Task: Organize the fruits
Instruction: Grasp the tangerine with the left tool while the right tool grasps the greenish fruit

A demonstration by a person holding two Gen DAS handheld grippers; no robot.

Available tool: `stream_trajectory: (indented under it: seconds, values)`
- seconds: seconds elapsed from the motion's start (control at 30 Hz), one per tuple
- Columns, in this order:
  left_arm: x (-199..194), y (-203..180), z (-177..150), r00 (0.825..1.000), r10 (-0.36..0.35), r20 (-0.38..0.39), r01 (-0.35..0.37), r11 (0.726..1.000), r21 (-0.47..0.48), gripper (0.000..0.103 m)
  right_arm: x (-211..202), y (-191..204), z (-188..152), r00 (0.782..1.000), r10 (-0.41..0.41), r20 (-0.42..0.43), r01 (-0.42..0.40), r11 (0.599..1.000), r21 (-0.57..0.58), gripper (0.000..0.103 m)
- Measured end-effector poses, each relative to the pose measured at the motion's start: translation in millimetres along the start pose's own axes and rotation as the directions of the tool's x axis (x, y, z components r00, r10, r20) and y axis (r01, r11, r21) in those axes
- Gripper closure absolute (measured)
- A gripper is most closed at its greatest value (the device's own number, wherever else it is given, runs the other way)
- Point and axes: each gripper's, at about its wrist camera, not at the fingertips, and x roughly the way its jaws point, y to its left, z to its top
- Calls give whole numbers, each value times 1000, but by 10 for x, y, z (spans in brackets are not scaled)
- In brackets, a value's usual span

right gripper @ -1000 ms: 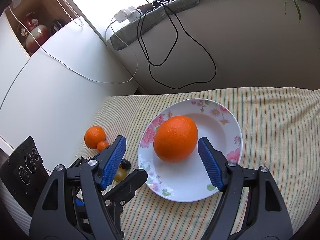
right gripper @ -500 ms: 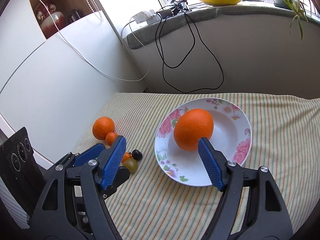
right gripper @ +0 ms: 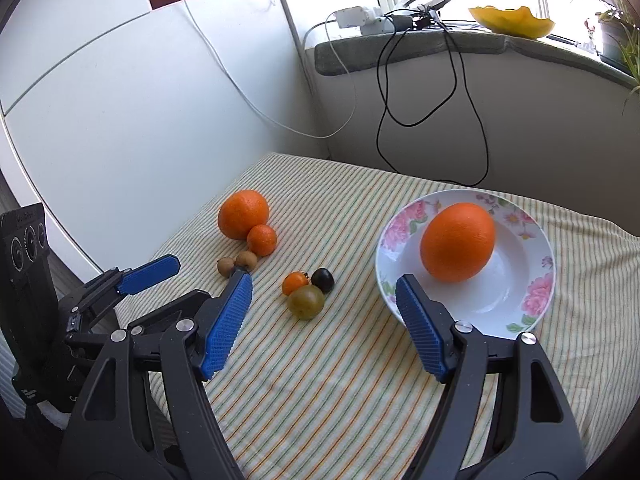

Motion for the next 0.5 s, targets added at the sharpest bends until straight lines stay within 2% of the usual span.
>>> stream_trajectory:
  seconds: [0.23,0.4,0.5]
  values:
    - [-72,271,-242,998,43,-44,-45,998,-32,30,166,171,-95,999,12,-45,-14,999,-49,26]
    - [-37,417,-387,995,49,-82,-55,996,-65,37,307,243,-168,996,26,-86,-31,998,-62,26]
    - [19,493,-434,994,41,-97,-50,994,-93,38,414,271,-205,993,25,-113,-34,997,-72,34]
